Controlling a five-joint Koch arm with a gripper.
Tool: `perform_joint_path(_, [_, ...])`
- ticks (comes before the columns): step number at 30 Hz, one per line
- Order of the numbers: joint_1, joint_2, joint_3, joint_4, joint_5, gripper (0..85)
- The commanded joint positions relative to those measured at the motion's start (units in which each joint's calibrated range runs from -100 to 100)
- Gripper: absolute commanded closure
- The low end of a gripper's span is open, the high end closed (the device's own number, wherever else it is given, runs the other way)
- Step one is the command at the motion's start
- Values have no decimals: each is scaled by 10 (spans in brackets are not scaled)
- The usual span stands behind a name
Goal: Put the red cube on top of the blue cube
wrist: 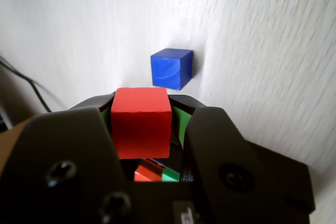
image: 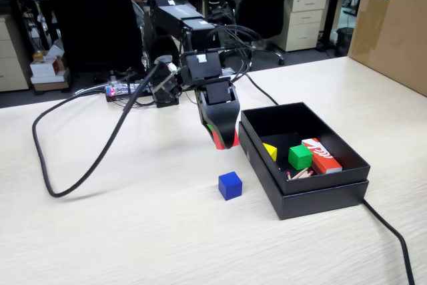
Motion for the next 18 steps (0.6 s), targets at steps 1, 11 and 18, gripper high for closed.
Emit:
perform_joint_path(1, [1,15,66,19,2,846])
perform_joint_path(11, [-1,110,96,22,3,846])
perform_joint_path(18, [0,134,110,22,3,846])
